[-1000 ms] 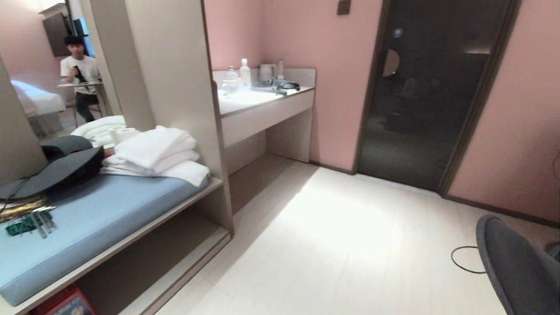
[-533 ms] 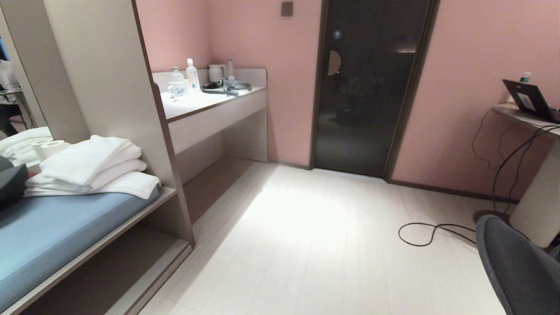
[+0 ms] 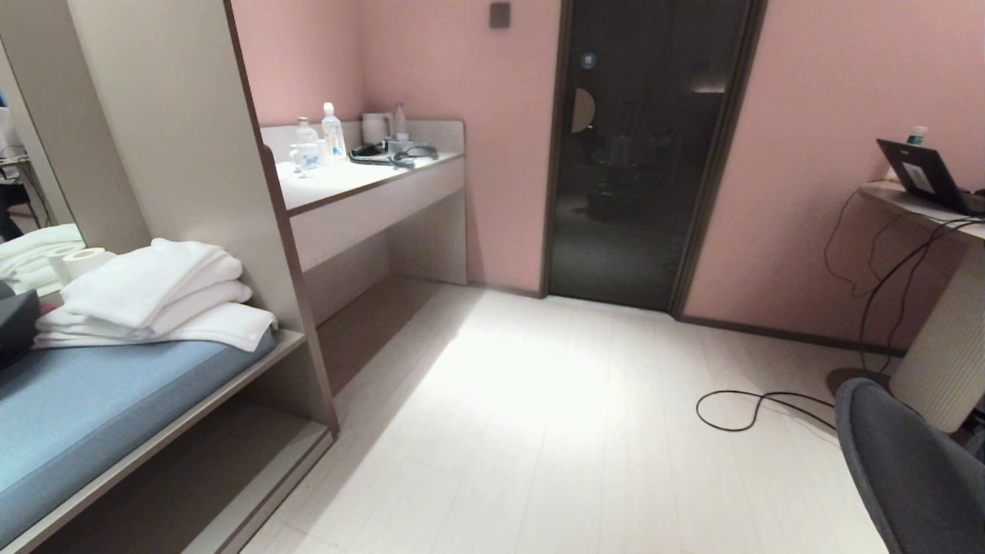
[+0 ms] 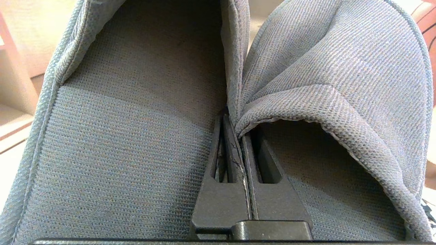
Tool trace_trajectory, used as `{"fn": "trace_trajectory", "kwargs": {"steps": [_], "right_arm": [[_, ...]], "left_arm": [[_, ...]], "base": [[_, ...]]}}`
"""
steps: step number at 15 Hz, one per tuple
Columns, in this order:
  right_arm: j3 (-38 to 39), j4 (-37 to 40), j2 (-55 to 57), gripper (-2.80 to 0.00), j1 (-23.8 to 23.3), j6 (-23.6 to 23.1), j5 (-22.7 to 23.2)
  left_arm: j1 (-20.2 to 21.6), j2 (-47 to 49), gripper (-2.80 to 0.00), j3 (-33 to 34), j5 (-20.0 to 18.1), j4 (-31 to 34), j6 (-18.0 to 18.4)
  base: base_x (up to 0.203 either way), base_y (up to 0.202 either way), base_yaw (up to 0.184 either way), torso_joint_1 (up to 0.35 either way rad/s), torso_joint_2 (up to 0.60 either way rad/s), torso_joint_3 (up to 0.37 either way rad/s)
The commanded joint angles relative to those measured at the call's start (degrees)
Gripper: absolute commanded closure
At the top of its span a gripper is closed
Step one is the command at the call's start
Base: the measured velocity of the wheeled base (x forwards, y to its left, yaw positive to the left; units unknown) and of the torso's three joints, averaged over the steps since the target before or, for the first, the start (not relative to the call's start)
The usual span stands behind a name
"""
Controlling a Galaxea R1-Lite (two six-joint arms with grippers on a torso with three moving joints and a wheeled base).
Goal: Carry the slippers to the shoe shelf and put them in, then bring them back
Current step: Place the slippers on the floor
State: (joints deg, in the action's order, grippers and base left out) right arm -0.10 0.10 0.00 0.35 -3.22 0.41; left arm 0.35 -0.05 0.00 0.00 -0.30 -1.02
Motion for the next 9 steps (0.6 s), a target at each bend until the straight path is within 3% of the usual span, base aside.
{"fn": "trace_trajectory", "kwargs": {"steps": [1,9], "right_arm": [[0.01,-0.01,0.09,0.0,0.0,-0.03,0.02],[0.06,-0.01,0.09,0.0,0.07,-0.03,0.02]], "left_arm": [[0.09,0.05,0.0,0.0,0.0,-0.04,-0.03],[0.06,0.05,0.0,0.0,0.0,-0.05,-0.12]], "base": [[0.0,0.0,0.0,0.0,0.0,0.0],[0.0,0.0,0.0,0.0,0.0,0.0]]}}
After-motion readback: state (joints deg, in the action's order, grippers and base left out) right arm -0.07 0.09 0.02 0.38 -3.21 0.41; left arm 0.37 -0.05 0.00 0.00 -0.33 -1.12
